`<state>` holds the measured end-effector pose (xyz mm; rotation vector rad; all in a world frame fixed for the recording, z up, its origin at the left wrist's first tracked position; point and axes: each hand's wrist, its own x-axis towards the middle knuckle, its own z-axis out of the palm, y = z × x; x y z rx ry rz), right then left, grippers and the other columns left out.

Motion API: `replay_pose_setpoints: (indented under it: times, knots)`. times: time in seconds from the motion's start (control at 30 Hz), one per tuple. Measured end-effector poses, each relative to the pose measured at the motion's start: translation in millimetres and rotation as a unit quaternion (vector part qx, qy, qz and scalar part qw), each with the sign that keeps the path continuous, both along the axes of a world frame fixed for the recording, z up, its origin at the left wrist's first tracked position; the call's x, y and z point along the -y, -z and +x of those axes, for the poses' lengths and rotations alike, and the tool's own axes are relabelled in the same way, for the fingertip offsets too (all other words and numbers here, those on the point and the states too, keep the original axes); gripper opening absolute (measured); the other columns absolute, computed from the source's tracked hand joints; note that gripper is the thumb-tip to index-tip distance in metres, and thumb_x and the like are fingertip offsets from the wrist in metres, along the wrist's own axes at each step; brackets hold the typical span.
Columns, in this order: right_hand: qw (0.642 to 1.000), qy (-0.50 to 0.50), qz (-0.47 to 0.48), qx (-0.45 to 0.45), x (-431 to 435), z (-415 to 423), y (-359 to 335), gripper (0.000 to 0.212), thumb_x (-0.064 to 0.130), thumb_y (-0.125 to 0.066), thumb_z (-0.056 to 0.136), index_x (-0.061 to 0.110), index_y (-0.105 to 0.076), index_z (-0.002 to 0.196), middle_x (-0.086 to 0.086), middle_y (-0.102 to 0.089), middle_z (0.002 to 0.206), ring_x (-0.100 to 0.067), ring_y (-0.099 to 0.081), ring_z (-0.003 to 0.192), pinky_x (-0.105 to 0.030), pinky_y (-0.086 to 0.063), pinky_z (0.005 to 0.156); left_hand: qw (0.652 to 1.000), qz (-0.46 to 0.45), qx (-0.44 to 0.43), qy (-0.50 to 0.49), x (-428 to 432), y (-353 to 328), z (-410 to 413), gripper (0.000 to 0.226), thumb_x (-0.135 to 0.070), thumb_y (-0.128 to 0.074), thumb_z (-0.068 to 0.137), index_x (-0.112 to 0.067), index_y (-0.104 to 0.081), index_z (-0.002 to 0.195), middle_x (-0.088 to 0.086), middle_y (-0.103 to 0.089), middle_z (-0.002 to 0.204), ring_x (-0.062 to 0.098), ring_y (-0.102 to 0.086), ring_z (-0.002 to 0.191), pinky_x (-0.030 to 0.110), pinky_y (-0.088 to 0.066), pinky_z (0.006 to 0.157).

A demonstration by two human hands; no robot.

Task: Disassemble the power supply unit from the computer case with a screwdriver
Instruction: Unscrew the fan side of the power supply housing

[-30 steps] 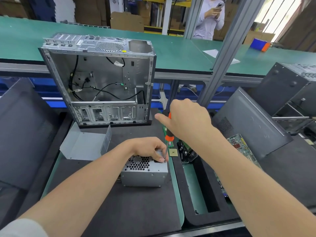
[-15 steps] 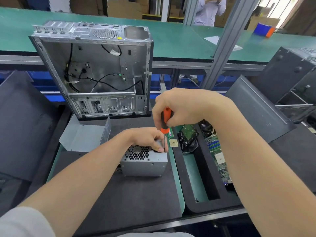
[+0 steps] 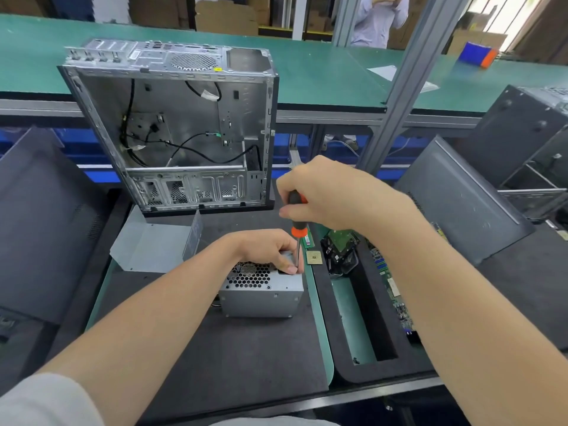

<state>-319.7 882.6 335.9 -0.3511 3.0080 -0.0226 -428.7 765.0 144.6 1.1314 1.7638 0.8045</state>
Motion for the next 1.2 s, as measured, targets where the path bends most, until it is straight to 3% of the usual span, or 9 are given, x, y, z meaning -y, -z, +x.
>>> replay_pose_setpoints:
  times: [0.1, 0.27, 0.37, 0.47, 0.53, 0.7, 0.9, 1.1, 1.2]
  knots:
    - [0.996, -0.066, -0.04, 0.041, -9.6, 3.4, -11.2, 0.012, 0.019, -0.073, 0.089, 0.03, -0.071, 0.085, 0.019, -0.06, 0.082, -0.009, -0.062, 0.087, -0.032, -0.053, 0.074, 1.0, 0.004, 0.006, 0.002, 0.9, 1.1, -0.8, 0.009, -0.012, -0.074, 0.094, -0.01, -0.072, 0.102, -0.02, -0.067, 0.077, 0.003, -0.058, 0.07, 0.015, -0.047, 0.067]
    - [0.993, -0.067, -0.057, 0.085, -20.2, 1.5, -16.5, 0.029, 0.009, -0.074, 0.082, 0.038, -0.074, 0.086, 0.014, -0.069, 0.089, -0.002, -0.064, 0.082, -0.035, -0.056, 0.075, 1.0, 0.012, 0.011, 0.005, 1.5, 2.5, -1.3, 0.008, -0.009, -0.073, 0.093, -0.009, -0.07, 0.101, -0.018, -0.067, 0.08, 0.006, -0.058, 0.073, 0.018, -0.047, 0.07]
    - [0.995, -0.042, -0.051, 0.073, -21.0, 3.3, -12.3, 0.02, 0.045, -0.074, 0.089, 0.039, -0.064, 0.105, 0.019, -0.061, 0.085, 0.001, -0.056, 0.081, -0.032, -0.048, 0.068, 1.0, 0.005, 0.002, 0.004, 0.9, 2.6, -1.4, 0.01, -0.01, -0.073, 0.094, -0.006, -0.069, 0.103, -0.021, -0.068, 0.079, 0.001, -0.058, 0.071, 0.015, -0.047, 0.069]
    - [0.995, 0.057, 0.064, -0.046, -14.7, 3.0, -0.8, 0.068, 0.086, -0.049, 0.082, 0.019, -0.056, 0.08, 0.005, -0.052, 0.072, -0.014, -0.053, 0.064, -0.029, -0.036, 0.051, 1.0, -0.003, 0.012, -0.004, -0.1, 3.0, -1.6, 0.014, -0.006, -0.072, 0.095, 0.003, -0.066, 0.104, -0.023, -0.068, 0.078, -0.001, -0.058, 0.069, 0.015, -0.046, 0.068]
    - [0.985, 0.105, 0.08, -0.107, -4.7, 2.2, 4.0, 0.082, 0.092, -0.032, 0.082, 0.013, -0.043, 0.063, -0.001, -0.045, 0.062, -0.02, -0.048, 0.051, -0.027, -0.029, 0.048, 1.0, -0.003, 0.012, -0.006, -0.4, 3.0, -1.5, 0.01, -0.004, -0.071, 0.094, 0.001, -0.067, 0.102, -0.021, -0.069, 0.08, 0.001, -0.059, 0.071, 0.015, -0.047, 0.07]
    - [0.992, 0.093, 0.046, -0.071, -3.1, -4.0, 10.2, 0.05, 0.059, -0.052, 0.1, 0.015, -0.053, 0.076, -0.002, -0.051, 0.07, -0.019, -0.048, 0.056, -0.027, -0.03, 0.048, 1.0, 0.004, 0.005, -0.009, 0.8, 2.2, 0.3, 0.011, -0.008, -0.075, 0.094, -0.003, -0.069, 0.102, -0.013, -0.068, 0.084, 0.007, -0.058, 0.074, 0.021, -0.047, 0.071]
    - [0.998, -0.022, -0.05, 0.008, -15.4, 4.0, -3.0, 0.003, 0.025, -0.068, 0.093, 0.025, -0.066, 0.09, 0.018, -0.058, 0.074, -0.002, -0.054, 0.065, -0.026, -0.042, 0.056, 1.0, 0.007, 0.008, -0.004, 1.2, 1.7, 0.6, 0.01, -0.009, -0.075, 0.094, -0.007, -0.07, 0.103, -0.011, -0.067, 0.085, 0.009, -0.058, 0.075, 0.026, -0.048, 0.073]
    - [0.995, -0.047, -0.065, 0.062, -17.6, 6.7, -15.2, 0.037, 0.005, -0.07, 0.073, 0.036, -0.066, 0.092, 0.017, -0.063, 0.084, -0.001, -0.054, 0.073, -0.031, -0.045, 0.062, 1.0, 0.002, 0.003, -0.007, 1.4, 2.0, -0.7, 0.012, -0.006, -0.073, 0.095, -0.001, -0.07, 0.105, -0.022, -0.069, 0.079, 0.0, -0.06, 0.072, 0.013, -0.047, 0.069]
    - [0.994, -0.038, -0.065, 0.076, -13.9, 9.5, -10.6, 0.026, 0.017, -0.071, 0.08, 0.034, -0.063, 0.097, 0.015, -0.065, 0.082, 0.003, -0.056, 0.075, -0.031, -0.046, 0.061, 1.0, -0.004, 0.002, -0.011, 2.0, 2.7, -1.3, 0.016, -0.006, -0.073, 0.095, 0.002, -0.069, 0.108, -0.026, -0.069, 0.078, -0.004, -0.06, 0.071, 0.011, -0.046, 0.069]
